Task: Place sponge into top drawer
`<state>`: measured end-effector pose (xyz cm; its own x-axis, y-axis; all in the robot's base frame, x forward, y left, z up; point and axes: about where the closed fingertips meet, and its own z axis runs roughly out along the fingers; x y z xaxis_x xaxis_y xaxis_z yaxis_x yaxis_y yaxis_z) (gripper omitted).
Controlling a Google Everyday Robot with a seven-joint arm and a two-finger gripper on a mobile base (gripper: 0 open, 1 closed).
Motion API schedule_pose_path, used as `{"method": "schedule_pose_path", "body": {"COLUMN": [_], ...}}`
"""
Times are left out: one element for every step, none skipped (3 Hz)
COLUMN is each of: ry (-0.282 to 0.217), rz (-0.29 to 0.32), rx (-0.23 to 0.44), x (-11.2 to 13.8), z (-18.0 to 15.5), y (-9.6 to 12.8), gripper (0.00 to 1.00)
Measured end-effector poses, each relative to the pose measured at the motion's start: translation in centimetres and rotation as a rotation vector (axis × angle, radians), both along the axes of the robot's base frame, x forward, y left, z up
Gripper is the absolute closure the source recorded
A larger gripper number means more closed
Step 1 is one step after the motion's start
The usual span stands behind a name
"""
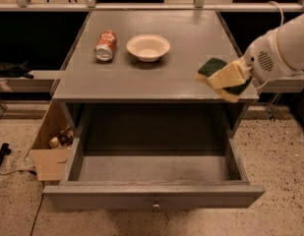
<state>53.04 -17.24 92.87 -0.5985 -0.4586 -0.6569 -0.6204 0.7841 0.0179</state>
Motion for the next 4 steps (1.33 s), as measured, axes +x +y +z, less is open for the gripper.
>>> {"method": "schedule_pose_path", "body": {"ry": [0.058, 0.058, 0.084, 0.141], "rz": [-0.060, -0.059, -0.042, -0.023], "rx": [0.051, 0.051, 0.053, 0.062], "x": [-4.6, -4.6, -5.3, -6.8], "z": [-3.9, -3.9, -5.7, -9.0], "y": [-1.0, -1.0, 0.0, 1.3], "gripper": [1.00, 1.00, 1.00, 1.00]}}
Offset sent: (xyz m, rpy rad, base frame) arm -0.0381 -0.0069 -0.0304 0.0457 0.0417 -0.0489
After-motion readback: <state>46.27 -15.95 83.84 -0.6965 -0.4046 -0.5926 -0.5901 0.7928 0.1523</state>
